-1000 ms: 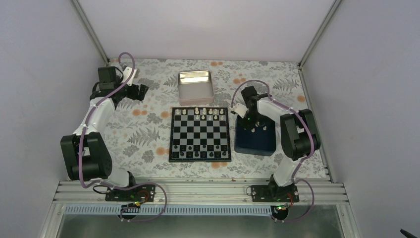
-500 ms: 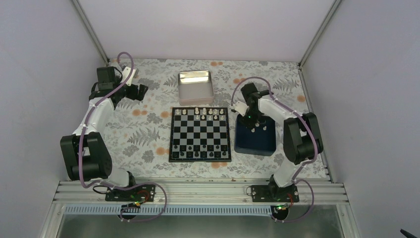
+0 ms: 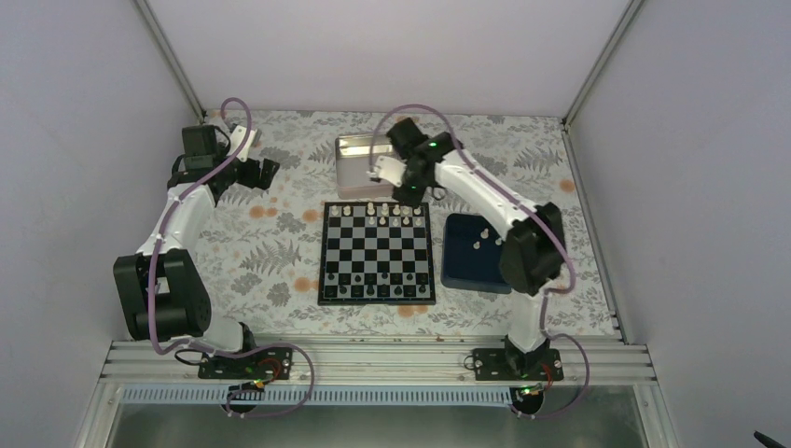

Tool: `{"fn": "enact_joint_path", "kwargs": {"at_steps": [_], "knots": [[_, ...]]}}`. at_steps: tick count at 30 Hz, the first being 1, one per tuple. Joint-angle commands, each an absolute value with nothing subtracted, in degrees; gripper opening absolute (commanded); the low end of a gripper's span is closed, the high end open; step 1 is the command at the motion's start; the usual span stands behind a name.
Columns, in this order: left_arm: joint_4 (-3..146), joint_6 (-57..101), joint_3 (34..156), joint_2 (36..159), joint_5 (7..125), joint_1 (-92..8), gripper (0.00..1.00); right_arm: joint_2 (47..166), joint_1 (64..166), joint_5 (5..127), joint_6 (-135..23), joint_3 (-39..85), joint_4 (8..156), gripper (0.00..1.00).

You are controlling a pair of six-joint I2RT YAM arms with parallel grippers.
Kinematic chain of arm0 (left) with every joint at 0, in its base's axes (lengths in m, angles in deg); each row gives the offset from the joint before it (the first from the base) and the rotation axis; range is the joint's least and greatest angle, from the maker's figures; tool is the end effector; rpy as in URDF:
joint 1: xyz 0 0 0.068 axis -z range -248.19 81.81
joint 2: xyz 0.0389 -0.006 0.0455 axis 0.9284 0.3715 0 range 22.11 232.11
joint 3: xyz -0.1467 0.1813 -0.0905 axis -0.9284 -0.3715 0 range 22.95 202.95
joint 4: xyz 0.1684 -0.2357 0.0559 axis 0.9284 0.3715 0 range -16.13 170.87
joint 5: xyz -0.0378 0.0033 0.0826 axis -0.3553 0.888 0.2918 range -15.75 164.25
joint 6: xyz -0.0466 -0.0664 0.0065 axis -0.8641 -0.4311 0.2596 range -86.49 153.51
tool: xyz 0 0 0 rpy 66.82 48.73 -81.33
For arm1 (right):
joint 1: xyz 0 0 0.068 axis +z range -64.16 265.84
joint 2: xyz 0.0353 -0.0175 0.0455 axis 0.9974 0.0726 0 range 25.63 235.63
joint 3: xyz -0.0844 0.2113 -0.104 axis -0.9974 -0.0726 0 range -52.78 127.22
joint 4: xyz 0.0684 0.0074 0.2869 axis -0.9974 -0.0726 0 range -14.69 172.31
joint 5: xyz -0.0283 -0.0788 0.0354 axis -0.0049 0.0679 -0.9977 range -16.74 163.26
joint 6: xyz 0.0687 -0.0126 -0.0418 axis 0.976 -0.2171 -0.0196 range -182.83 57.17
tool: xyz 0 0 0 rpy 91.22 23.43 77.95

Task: Set up the chess pieces on the board
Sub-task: Place the chess piece on the chessboard.

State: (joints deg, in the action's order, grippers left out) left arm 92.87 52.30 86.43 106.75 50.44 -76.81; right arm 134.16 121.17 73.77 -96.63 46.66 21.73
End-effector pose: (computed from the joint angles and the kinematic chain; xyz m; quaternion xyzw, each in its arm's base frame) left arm 0.3867 0.0297 0.2183 0.1652 0.8762 -0.0841 0.4449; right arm 0.3539 0.2500 0.2209 -0.5578 0.8110 -0.0020 0.1764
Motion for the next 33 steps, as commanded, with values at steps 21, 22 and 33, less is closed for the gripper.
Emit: {"fn": "enact_joint_path", "kwargs": {"at_steps": [21,22,33], "knots": [[92.99,52.09,86.33,103.87,48.39,-77.31,0.99,161.18,131.18,68.27,-98.01,69.89,21.92,0.08],[93.01,52.06,86.36,103.97,48.34,-77.33,0.99,161.50,131.31,68.25,-98.04,70.23,21.86,0.08],[93.12,52.39,86.22,104.37,47.47,-77.33,0.99,164.44,132.62,68.82,-98.58,72.51,20.50,0.09]]}}
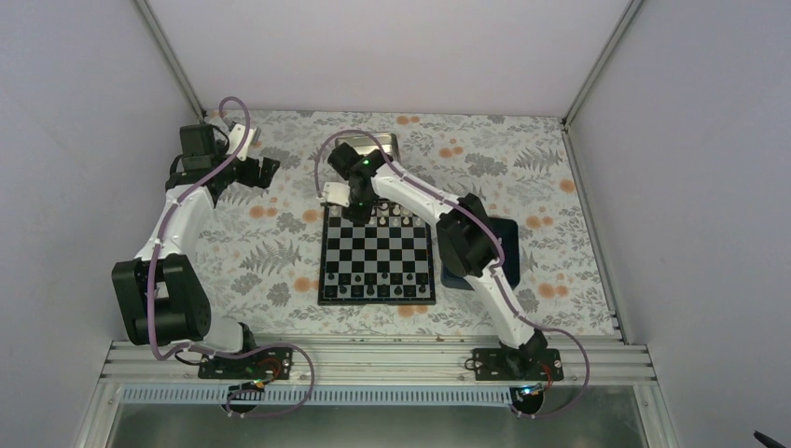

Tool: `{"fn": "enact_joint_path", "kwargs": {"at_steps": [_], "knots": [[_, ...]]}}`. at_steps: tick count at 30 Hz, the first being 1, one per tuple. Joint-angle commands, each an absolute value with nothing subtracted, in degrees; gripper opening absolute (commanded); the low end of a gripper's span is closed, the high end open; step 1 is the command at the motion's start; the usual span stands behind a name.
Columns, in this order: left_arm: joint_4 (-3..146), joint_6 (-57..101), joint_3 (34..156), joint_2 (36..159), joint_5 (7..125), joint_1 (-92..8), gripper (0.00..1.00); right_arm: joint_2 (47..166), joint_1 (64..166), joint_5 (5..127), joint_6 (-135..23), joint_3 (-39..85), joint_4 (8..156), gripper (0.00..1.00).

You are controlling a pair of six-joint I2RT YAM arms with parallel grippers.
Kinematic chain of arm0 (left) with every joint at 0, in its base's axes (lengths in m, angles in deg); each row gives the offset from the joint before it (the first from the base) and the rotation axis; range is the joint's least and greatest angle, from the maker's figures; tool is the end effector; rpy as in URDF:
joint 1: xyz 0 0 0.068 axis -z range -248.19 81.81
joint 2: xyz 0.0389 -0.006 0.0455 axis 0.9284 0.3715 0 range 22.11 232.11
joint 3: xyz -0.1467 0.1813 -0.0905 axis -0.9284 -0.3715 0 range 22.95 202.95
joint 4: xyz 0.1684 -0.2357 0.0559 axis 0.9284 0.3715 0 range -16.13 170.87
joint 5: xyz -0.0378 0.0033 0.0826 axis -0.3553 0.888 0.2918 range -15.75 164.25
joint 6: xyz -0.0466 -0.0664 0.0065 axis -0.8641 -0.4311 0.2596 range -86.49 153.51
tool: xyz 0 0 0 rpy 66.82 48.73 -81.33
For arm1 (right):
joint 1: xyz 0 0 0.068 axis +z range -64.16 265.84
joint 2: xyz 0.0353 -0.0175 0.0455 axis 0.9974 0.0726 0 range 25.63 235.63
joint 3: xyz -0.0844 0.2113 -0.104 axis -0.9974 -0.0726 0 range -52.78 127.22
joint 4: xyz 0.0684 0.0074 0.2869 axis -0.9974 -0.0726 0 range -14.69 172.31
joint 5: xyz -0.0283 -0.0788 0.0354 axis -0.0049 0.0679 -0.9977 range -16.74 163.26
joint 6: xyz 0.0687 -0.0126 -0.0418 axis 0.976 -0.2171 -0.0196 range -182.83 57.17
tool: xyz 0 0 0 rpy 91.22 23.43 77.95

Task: Set up the chess pieces on the board
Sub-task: Place the chess piece on the chessboard.

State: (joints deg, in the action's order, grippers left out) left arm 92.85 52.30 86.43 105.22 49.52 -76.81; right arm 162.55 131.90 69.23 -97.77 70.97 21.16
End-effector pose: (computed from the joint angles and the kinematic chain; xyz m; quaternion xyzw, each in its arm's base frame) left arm 0.3836 0.0282 0.2283 0.1705 0.8685 -0.0872 0.4572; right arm 0.3584 0.3790 0.1332 -0.6467 0.7497 0.0479 0.1322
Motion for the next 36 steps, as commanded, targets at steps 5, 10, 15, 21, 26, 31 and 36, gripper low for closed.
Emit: {"fn": "enact_joint_path", "kwargs": {"at_steps": [5,10,15,21,26,31,36], "knots": [[93.20,52.32,86.25,104.81,47.02,-77.33,0.99,164.02,132.68,70.26,-98.52,71.66,20.31,0.09],[93.25,52.32,86.28,104.76,46.94,-77.33,0.99,163.96,132.68,70.17,-98.97,71.24,19.85,0.09],[93.29,52.37,86.28,104.55,47.08,-77.33,0.99,163.97,132.68,70.52,-99.12,70.86,19.61,0.09],[93.29,52.33,86.23,104.72,47.02,-77.32,0.99,163.79,132.68,70.84,-99.18,70.25,19.71,0.09],[93.35,52.32,86.27,104.72,46.96,-77.33,0.99,164.21,132.65,70.97,-99.27,70.09,19.53,0.10],[93.46,52.41,86.36,104.90,46.86,-77.33,0.99,164.25,132.67,71.51,-99.20,69.70,20.07,0.15],[93.43,52.41,86.25,104.95,46.95,-77.33,0.99,161.22,132.54,73.18,-98.22,69.48,22.55,0.33]]}}
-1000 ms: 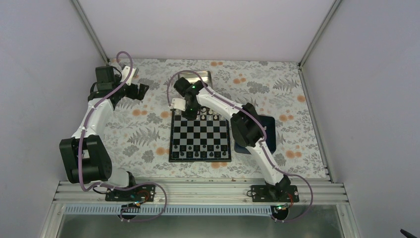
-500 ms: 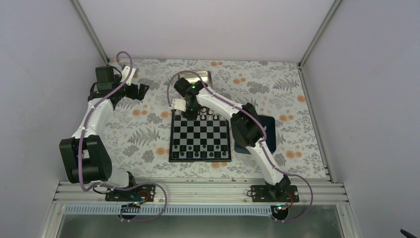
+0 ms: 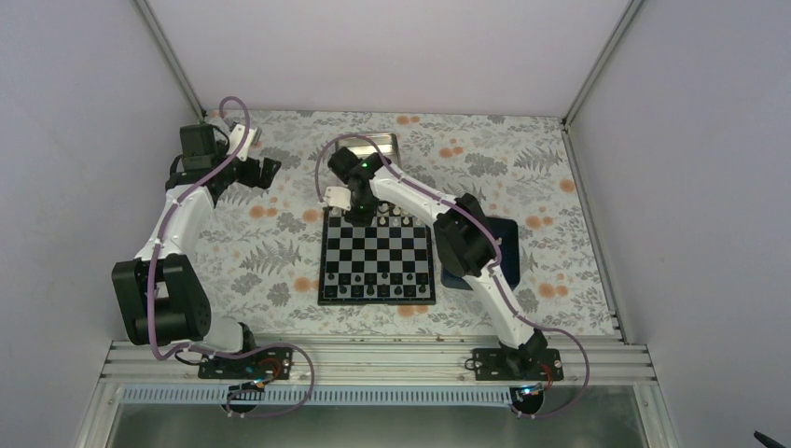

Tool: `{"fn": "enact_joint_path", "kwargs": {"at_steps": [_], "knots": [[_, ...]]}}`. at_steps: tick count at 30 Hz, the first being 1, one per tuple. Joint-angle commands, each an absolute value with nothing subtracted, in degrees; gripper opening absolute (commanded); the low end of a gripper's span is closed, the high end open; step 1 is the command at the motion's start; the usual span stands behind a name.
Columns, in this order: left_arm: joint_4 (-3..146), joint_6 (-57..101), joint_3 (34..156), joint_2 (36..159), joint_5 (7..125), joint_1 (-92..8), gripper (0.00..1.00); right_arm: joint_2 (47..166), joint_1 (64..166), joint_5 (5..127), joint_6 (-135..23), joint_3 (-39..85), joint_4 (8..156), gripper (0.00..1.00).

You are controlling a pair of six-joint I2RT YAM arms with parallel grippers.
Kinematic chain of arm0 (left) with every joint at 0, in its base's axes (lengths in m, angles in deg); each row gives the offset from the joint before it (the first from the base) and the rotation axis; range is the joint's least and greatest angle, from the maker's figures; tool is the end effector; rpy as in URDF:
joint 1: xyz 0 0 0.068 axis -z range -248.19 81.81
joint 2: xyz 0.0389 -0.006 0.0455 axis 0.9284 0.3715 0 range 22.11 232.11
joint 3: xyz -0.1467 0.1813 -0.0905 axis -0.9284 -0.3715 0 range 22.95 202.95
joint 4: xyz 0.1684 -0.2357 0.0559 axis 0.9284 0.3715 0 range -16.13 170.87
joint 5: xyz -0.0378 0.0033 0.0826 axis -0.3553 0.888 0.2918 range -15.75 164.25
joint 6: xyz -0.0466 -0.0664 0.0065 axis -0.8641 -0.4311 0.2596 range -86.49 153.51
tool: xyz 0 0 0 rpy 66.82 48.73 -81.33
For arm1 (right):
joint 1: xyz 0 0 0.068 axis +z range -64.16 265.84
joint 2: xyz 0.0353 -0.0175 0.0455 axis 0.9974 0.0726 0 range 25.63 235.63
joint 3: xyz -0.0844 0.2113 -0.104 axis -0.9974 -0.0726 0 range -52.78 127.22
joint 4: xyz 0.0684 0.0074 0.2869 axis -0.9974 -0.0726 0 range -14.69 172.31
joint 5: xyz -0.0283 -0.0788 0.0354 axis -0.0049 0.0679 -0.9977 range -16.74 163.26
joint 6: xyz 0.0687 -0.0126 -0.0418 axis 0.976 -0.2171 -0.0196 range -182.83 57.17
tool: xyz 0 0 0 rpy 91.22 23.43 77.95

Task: Set up the chess pieces on the board
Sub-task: Place the chess piece on the chessboard, then pick up the chess piece from the storage box.

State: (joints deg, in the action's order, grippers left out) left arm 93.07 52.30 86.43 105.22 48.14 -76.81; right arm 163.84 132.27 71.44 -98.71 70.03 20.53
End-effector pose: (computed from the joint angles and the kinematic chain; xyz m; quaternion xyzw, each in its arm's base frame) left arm 0.3829 0.0266 0.2284 0.1750 0.8665 -0.0983 0.4570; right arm 0.3554 0.3767 0.1162 -0.6553 0.7469 0.0260 0.1096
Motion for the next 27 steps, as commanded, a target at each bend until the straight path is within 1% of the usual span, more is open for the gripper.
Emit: {"fn": "enact_joint_path", "kwargs": {"at_steps": [1,5,8,11,14,16,19,23,27], "knots": [[93.45,52.41,86.30,104.97,46.93,-77.33,0.99,159.59,132.50,73.25,-98.00,69.56,22.90,0.34],[93.44,52.41,86.35,104.96,46.95,-77.33,0.99,153.01,132.32,73.88,-97.66,68.83,21.66,0.37],[93.47,52.41,86.25,104.90,47.14,-77.33,0.99,145.80,131.33,74.69,-97.34,64.00,21.08,0.40],[93.47,52.41,86.38,104.88,47.25,-77.33,0.99,137.82,128.22,75.89,-96.71,55.61,21.04,0.44],[93.50,52.41,86.45,104.77,47.19,-77.33,0.99,130.42,121.58,75.13,-95.82,46.73,21.08,0.47],[93.47,52.41,86.37,104.69,47.25,-77.33,1.00,125.21,115.86,73.50,-96.31,38.68,22.49,0.50],[93.38,52.33,86.36,104.88,47.08,-77.33,1.00,118.26,110.25,72.56,-97.20,29.14,25.22,0.53],[93.36,52.28,86.38,105.22,47.13,-77.33,1.00,113.97,105.45,71.88,-98.05,19.12,27.86,0.56],[93.52,52.08,86.53,105.24,46.97,-77.33,1.00,113.45,101.91,72.80,-98.32,12.50,31.46,0.56]]}}
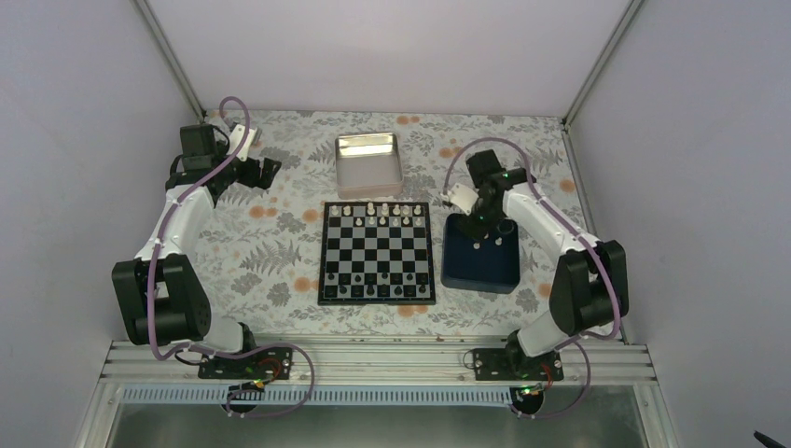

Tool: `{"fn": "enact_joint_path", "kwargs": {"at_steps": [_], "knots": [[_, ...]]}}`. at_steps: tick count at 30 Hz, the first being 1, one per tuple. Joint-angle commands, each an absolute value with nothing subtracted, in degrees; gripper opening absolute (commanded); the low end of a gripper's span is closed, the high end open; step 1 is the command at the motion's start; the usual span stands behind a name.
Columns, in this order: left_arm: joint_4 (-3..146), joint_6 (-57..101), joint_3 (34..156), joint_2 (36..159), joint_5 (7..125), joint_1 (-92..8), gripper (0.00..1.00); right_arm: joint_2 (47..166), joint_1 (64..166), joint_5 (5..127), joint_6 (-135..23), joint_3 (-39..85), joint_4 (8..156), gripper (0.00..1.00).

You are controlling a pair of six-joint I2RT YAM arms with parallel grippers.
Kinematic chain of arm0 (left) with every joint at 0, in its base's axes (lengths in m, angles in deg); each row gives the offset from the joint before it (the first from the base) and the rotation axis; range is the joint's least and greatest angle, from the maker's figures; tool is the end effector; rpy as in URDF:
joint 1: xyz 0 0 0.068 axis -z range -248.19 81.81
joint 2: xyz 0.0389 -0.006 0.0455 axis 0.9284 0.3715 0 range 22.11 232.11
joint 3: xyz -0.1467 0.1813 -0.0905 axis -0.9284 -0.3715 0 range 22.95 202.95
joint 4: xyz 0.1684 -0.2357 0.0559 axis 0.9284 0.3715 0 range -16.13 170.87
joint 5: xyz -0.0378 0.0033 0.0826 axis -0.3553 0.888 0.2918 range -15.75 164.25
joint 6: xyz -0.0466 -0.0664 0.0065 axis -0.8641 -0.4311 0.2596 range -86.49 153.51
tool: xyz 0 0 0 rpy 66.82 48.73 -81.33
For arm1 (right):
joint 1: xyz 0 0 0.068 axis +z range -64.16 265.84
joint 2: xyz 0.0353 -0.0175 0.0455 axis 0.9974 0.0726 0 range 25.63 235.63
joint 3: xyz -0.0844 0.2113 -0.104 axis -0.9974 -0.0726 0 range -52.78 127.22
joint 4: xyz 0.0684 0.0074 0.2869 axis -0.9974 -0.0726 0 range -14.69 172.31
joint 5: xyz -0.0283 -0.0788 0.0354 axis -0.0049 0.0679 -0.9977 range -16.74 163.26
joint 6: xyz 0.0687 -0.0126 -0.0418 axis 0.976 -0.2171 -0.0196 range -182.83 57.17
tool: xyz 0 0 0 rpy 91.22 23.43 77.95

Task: Set up the chess pieces on the board
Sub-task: Pick up the chess piece from the storage box.

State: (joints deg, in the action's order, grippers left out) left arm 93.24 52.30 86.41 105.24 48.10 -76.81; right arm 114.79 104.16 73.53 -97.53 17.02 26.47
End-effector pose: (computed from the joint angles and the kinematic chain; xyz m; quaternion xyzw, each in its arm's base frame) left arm 0.3827 0.0265 0.2278 0.1748 0.8672 -0.0992 0.4555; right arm 0.3211 0.1059 0.1778 -0.4424 0.8875 -0.0206 0.1271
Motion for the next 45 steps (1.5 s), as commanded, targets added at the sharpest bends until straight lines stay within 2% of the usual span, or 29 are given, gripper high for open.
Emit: {"fn": "enact_joint_path", "kwargs": {"at_steps": [1,16,29,45], "knots": [[93.67,52.06,86.67,105.18,46.93,-77.33,1.00,113.62,101.19,72.80,-98.30,11.57,32.34,0.56],[94.21,51.97,87.07,105.02,46.76,-77.33,1.00,120.54,98.55,72.57,-96.64,7.08,36.74,0.53],[94.17,52.15,86.92,105.51,46.67,-77.33,1.00,124.22,98.16,73.65,-95.97,4.05,38.71,0.37],[94.11,52.15,86.86,105.51,46.74,-77.33,1.00,124.75,98.10,72.15,-96.03,6.59,39.46,0.29]]}}
